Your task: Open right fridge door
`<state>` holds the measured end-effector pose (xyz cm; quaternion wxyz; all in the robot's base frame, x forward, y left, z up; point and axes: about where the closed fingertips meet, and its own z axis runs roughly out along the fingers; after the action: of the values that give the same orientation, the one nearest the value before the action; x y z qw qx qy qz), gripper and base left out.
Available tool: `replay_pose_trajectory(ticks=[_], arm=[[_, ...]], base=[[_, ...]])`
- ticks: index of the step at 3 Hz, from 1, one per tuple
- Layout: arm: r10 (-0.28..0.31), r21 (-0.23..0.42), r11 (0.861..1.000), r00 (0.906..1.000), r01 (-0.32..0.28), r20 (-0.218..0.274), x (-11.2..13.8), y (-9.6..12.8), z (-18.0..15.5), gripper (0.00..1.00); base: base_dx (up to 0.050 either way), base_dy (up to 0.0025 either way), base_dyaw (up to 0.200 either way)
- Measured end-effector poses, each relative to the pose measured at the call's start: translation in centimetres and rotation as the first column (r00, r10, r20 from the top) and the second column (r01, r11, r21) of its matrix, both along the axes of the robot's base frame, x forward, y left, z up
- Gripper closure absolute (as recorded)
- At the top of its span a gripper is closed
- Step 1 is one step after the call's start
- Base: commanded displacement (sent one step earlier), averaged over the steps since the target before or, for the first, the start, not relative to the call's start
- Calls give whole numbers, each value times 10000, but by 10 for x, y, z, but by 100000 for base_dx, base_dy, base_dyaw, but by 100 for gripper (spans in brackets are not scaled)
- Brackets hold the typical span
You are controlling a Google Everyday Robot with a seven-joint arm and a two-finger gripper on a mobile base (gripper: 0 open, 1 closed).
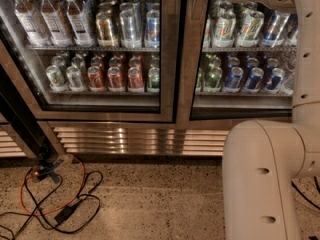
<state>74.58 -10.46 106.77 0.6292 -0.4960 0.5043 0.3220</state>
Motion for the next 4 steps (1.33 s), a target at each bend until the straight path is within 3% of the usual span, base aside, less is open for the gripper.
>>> replay_pose_trajectory(ticks=[1, 2, 3, 4], arm=[[-796, 13, 9968, 9964, 797, -283, -1, -16, 26, 100], [-1221, 27, 9925, 9914, 1223, -461, -3, -24, 41, 100], [-1218, 32, 9925, 9915, 1221, -464, -3, -23, 41, 100], [-1137, 217, 9930, 9899, 1160, -850, -3, -21, 42, 100]], base=[[0, 0, 0], [0, 0, 0], [0, 0, 0], [0, 0, 0]])
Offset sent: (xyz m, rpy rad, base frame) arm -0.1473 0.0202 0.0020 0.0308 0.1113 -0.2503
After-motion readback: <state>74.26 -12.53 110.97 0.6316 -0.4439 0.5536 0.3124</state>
